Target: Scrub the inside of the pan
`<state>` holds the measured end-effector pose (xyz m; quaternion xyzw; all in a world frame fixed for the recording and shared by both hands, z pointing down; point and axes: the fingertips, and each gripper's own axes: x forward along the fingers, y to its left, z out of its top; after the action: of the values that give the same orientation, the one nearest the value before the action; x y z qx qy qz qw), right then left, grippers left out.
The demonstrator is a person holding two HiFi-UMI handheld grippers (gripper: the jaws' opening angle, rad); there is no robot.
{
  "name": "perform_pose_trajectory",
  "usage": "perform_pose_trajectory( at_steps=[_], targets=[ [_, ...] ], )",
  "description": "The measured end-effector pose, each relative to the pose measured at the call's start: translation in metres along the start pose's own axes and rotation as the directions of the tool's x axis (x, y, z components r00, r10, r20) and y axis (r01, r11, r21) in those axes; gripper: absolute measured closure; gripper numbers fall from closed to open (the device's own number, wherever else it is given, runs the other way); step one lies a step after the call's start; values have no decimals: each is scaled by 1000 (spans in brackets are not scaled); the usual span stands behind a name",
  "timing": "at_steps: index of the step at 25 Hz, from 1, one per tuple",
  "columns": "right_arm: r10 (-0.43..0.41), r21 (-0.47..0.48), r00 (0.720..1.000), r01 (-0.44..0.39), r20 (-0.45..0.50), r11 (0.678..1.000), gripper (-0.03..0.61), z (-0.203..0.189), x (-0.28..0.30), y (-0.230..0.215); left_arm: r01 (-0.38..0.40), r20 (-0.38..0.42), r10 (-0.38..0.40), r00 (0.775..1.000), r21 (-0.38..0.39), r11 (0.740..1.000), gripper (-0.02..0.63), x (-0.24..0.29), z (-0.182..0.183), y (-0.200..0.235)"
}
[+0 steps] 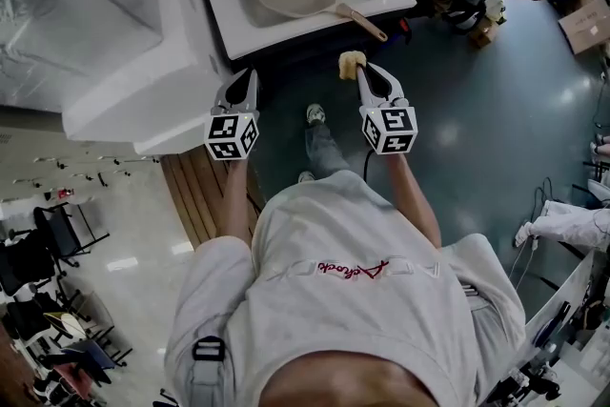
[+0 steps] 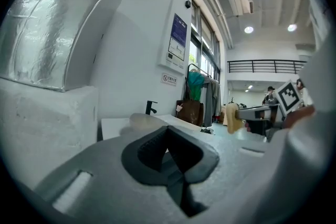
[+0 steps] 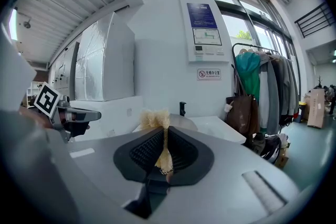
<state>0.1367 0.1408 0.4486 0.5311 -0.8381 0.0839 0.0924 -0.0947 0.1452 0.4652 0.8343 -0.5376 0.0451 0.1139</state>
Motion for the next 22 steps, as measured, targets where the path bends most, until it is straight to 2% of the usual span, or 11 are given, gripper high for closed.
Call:
perform_pose_trajectory(
  at_steps=[8, 16, 22],
  targets=[
    [3, 15, 1000, -3, -5, 1000, 546, -5, 23, -12, 16, -11, -16, 1000, 9, 1000, 615, 30, 3, 7],
    [12, 18, 1000, -11, -9, 1000, 546, 4, 70, -32, 28, -25, -28, 999, -1, 1000, 615, 81, 7, 19],
    [18, 28, 1000, -18, -14, 999, 546, 14, 111, -52, 9, -46, -10, 999, -15, 1000, 615, 119, 12, 39]
  ],
)
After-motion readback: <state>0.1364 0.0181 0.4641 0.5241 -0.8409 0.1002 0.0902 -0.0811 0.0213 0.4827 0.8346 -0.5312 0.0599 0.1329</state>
